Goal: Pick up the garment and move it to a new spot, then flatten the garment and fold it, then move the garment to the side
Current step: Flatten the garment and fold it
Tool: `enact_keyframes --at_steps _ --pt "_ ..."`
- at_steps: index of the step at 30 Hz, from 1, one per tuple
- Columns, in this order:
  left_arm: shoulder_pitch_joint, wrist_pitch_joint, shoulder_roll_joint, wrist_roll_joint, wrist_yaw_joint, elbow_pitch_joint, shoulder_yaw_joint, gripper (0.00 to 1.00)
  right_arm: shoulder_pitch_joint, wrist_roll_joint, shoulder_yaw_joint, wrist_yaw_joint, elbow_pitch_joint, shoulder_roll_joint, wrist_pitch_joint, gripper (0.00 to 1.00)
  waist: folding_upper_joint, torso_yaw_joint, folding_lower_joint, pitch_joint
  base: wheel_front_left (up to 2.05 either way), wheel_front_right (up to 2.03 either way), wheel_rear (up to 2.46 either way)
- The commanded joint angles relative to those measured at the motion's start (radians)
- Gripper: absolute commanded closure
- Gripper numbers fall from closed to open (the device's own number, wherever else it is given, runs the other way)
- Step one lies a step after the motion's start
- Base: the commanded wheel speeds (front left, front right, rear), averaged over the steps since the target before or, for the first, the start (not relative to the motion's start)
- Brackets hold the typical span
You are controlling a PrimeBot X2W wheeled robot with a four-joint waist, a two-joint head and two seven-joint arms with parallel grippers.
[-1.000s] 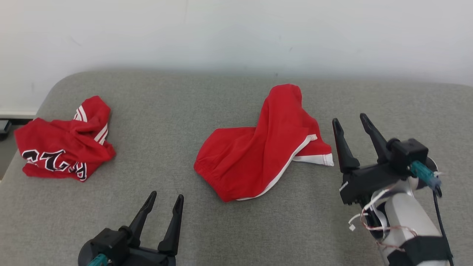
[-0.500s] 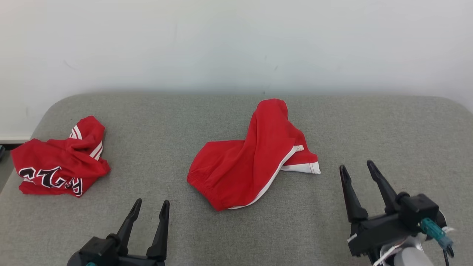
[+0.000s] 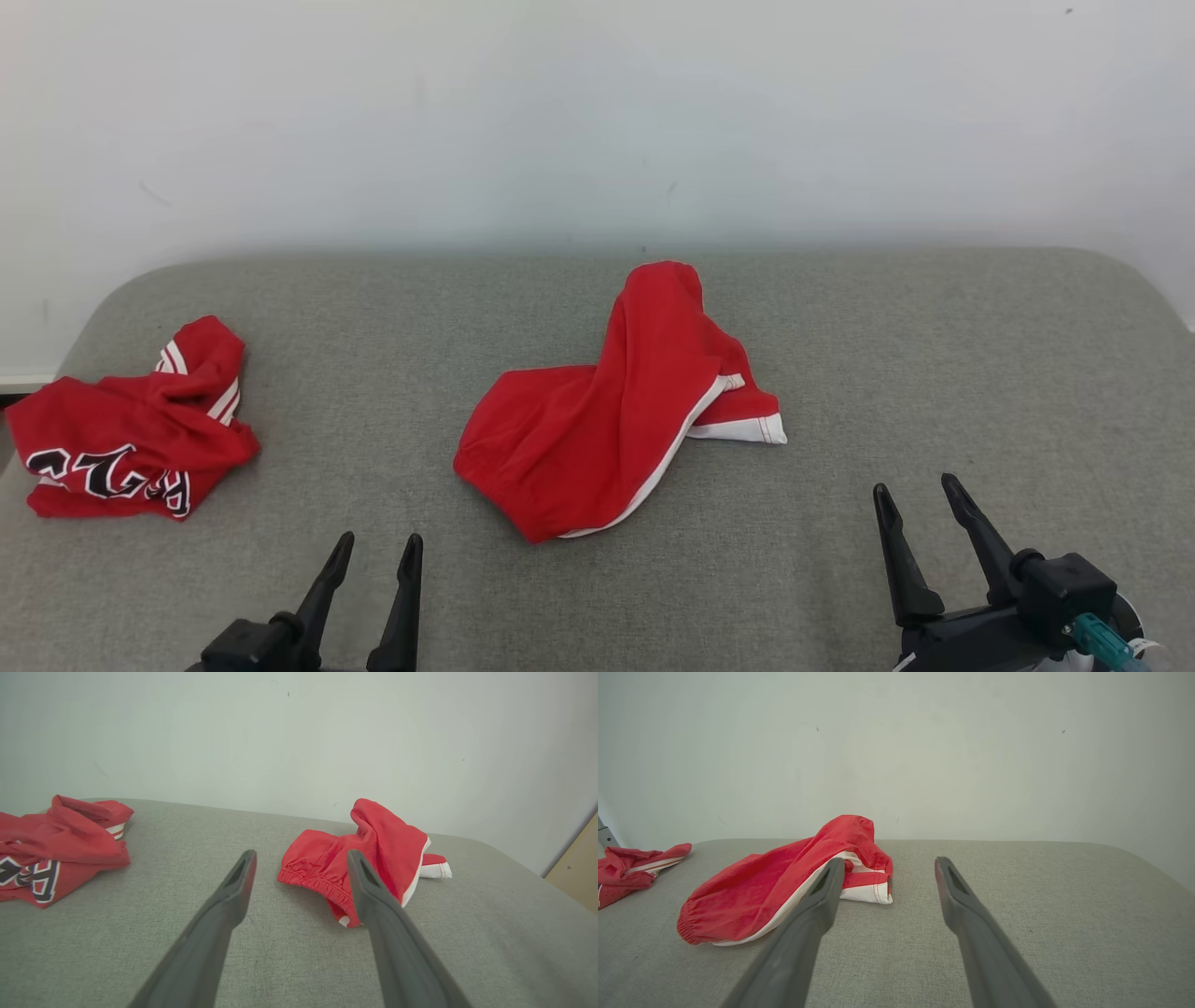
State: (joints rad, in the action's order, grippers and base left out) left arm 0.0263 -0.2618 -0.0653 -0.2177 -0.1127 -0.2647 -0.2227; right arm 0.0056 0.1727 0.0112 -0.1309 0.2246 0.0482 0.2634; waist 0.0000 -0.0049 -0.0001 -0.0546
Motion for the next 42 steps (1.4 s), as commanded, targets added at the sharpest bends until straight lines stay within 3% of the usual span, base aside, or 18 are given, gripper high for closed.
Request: enact_keyframes --at_steps 1,23,34,42 --pt "-0.001 -0.005 -0.002 0.0 0.0 -0.008 0.002 0.0 0.004 0.004 0.0 0.0 -0.005 0.004 -0.002 0.0 0.0 -0.009 0.0001 0.002 0.0 0.0 0.0" --pt "0.231 0.007 -0.051 0.014 -0.016 -0.416 -0.197 0.0 -0.026 0.038 -0.01 0.0 -0.046 0.004 -0.043 0.0 0.0 -0.134 0.0001 0.081 0.0 0.0 0.0" --pt "0.347 -0.005 -0.05 0.004 -0.017 -0.548 -0.274 0.0 -0.045 0.025 -0.035 0.0 -0.07 0.004 -0.059 0.0 0.0 -0.167 0.0001 0.139 0.0 0.0 0.0" --pt "0.413 -0.006 -0.037 -0.007 -0.017 -0.615 -0.271 0.0 -0.057 0.021 -0.047 0.0 -0.068 0.004 -0.062 0.0 0.0 -0.179 0.0001 0.161 0.0 0.0 0.0"
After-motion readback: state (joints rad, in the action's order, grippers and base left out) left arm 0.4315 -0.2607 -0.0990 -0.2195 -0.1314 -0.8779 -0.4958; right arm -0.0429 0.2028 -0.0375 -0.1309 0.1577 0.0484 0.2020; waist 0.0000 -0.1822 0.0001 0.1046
